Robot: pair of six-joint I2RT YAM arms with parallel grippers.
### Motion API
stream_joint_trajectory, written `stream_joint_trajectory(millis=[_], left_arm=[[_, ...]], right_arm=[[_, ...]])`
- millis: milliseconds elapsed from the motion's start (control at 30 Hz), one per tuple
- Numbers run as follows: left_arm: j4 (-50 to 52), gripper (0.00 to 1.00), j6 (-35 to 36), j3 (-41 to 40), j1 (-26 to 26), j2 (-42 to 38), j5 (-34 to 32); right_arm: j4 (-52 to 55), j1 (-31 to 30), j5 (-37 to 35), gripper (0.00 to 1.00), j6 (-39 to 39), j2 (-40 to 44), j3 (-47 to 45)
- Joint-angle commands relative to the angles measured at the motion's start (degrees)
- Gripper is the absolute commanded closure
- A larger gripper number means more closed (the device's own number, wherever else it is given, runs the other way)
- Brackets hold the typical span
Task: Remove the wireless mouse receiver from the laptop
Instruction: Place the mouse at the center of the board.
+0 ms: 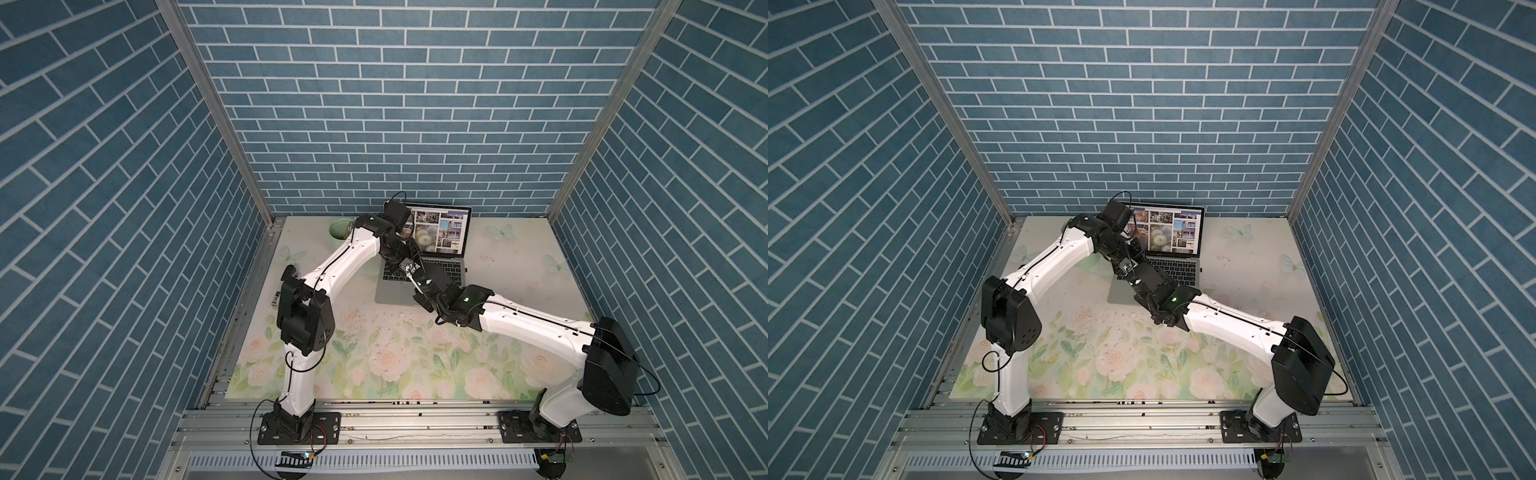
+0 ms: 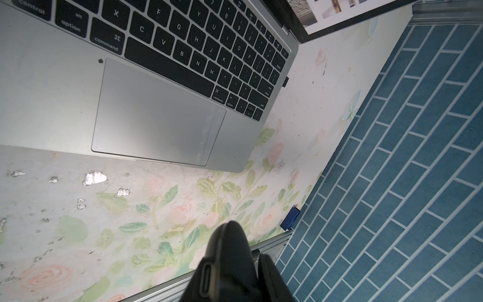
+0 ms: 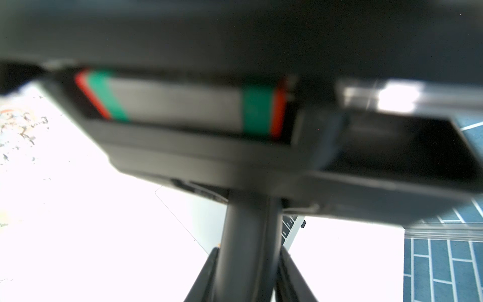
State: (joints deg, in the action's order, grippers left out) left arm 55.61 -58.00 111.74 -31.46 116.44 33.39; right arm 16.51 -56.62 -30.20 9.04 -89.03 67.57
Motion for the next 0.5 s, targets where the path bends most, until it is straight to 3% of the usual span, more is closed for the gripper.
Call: stream_joint_trajectory(millis=[0, 100, 267, 467], left_arm=[[-2.29, 0.55, 6.63, -1.70, -1.36, -1.10, 6.01], [-4.67, 0.01, 7.32, -3.29, -1.11, -0.78, 5.23], [-10.31, 0.00, 6.64, -4.02, 0.24, -0.98, 4.39], [-11.40, 0.00, 7.87, 0.01, 2.22, -0.70, -1.80]], right_arm=[[-3.81, -0.12, 3.99, 1.00, 3.70, 2.78, -0.98], [-2.13, -0.12, 4.62, 1.00, 3.55, 3.60, -1.51], [-0.06, -0.15, 6.66, 1.00, 1.77, 5.33, -3.94], [5.58, -0.14, 14.14, 1.00, -2.02, 6.48, -5.30]])
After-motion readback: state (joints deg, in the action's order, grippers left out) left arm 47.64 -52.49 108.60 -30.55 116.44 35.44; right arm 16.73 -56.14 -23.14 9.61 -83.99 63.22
